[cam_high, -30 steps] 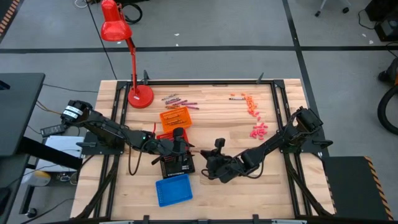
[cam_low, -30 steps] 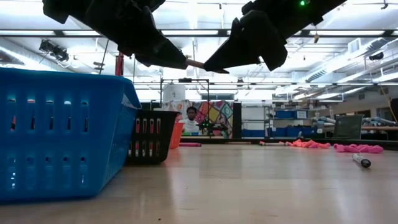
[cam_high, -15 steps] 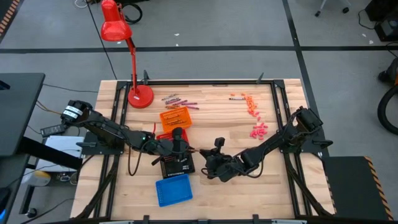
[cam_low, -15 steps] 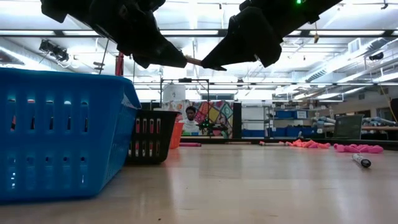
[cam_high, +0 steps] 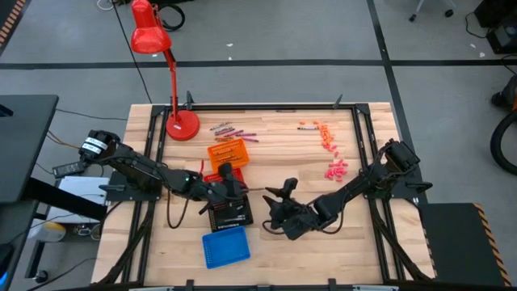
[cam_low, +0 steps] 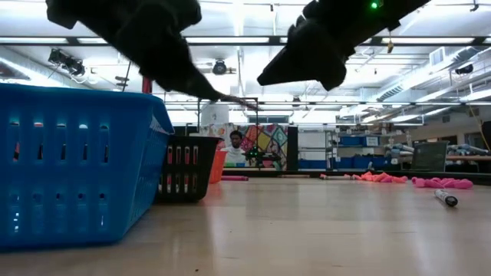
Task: Sort crayons
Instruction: Put the brown crayon into the blue basket, then put the red crayon into the red basket
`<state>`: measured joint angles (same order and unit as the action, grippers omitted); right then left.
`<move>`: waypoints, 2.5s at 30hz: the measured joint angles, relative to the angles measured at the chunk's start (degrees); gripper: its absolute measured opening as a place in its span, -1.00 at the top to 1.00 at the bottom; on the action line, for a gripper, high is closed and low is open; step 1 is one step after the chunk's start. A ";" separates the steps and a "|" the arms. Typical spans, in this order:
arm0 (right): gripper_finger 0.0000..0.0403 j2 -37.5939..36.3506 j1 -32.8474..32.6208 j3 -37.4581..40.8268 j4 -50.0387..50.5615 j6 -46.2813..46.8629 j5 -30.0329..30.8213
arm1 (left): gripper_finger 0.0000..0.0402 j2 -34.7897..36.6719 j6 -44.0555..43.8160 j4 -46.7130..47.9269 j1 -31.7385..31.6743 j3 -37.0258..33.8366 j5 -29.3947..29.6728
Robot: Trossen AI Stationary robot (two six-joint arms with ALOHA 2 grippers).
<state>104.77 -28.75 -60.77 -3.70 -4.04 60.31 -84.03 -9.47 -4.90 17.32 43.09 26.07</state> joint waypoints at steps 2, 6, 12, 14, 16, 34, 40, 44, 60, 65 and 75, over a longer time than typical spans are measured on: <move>0.23 0.00 0.00 0.00 1.94 1.20 0.04 | 0.77 0.02 -0.13 2.75 -0.21 0.00 0.34; 0.23 0.00 1.86 0.62 6.67 5.82 -0.62 | 0.78 0.15 -1.04 7.34 -0.69 0.00 0.38; 0.24 -0.50 5.72 4.56 8.15 11.15 -3.89 | 0.76 3.83 -2.15 14.05 -0.65 0.00 0.32; 0.24 -1.87 7.55 6.69 8.20 12.86 -6.40 | 0.76 6.12 -2.95 15.65 -0.56 0.00 0.32; 0.24 -3.80 9.50 9.15 7.97 14.35 -7.56 | 0.76 8.52 -4.35 18.35 -0.09 0.02 0.42; 0.24 -14.03 31.80 25.05 -22.88 -2.01 -39.34 | 0.75 11.69 -17.07 25.48 1.35 -7.18 5.27; 0.24 -14.03 36.21 25.05 -25.02 -2.10 -43.93 | 0.75 11.69 -17.07 20.56 1.08 -10.49 2.73; 0.24 -14.03 36.81 25.05 -26.23 -2.14 -46.75 | 0.72 11.69 -17.16 19.85 1.08 -11.49 2.70; 0.24 -13.99 38.67 24.16 -25.87 1.47 -50.07 | 0.26 11.67 -9.14 13.37 0.67 -13.11 6.01; 0.24 -13.81 41.10 22.85 -26.07 3.02 -51.20 | 0.26 11.67 -6.20 10.74 -0.88 -13.11 8.07; 0.24 -1.05 45.33 11.87 -24.02 5.18 -55.94 | 0.26 11.67 -6.29 6.45 -4.32 -13.05 8.28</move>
<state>103.72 16.58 -48.91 -27.73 1.14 4.36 -72.36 -15.77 1.54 12.99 30.04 34.35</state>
